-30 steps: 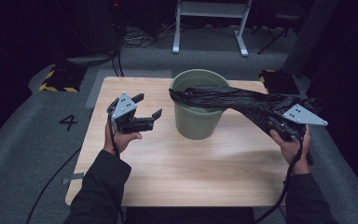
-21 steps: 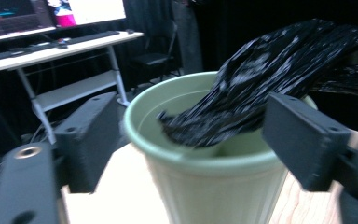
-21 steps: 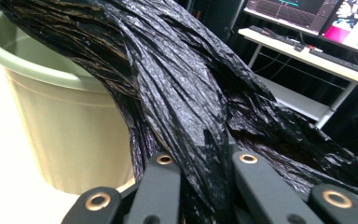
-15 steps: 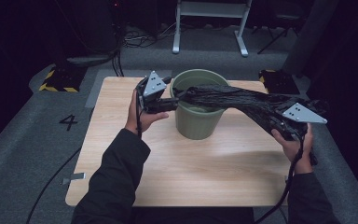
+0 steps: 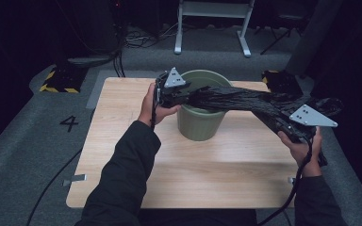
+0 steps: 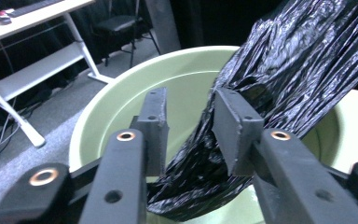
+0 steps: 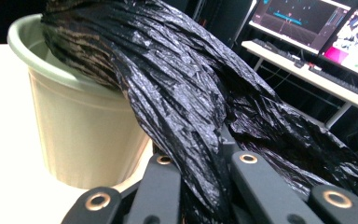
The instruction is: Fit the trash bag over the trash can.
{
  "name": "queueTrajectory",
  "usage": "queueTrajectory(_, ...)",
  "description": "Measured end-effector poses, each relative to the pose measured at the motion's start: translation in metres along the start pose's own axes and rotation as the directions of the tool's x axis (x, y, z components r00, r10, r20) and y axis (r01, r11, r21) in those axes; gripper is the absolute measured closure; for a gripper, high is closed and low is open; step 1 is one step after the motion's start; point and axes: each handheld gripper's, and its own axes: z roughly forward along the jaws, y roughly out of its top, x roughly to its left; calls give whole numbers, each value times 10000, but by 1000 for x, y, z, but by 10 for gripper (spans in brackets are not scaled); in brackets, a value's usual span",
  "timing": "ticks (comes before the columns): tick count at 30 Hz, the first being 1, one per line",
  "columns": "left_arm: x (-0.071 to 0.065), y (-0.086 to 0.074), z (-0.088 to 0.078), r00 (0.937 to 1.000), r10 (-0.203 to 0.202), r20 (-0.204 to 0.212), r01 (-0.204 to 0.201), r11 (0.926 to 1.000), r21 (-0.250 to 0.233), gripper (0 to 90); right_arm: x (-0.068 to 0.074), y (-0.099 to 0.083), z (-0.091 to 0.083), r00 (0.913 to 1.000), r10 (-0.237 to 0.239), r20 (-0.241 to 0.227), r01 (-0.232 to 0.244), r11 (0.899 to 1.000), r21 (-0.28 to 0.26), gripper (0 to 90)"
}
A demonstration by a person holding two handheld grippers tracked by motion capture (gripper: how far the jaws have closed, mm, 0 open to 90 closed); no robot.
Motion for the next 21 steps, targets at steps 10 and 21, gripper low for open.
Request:
queueTrajectory(10,-9,4,11,9985,192,509,-203,9996,209,686,16,25,15,9973,-478,-558,456,9981,-409,862)
queueTrajectory(21,-27,7,0,9904,174,1372,-104,9986,-513,357,35,40,41,9906,-883,-1040,876,9961,-109,861)
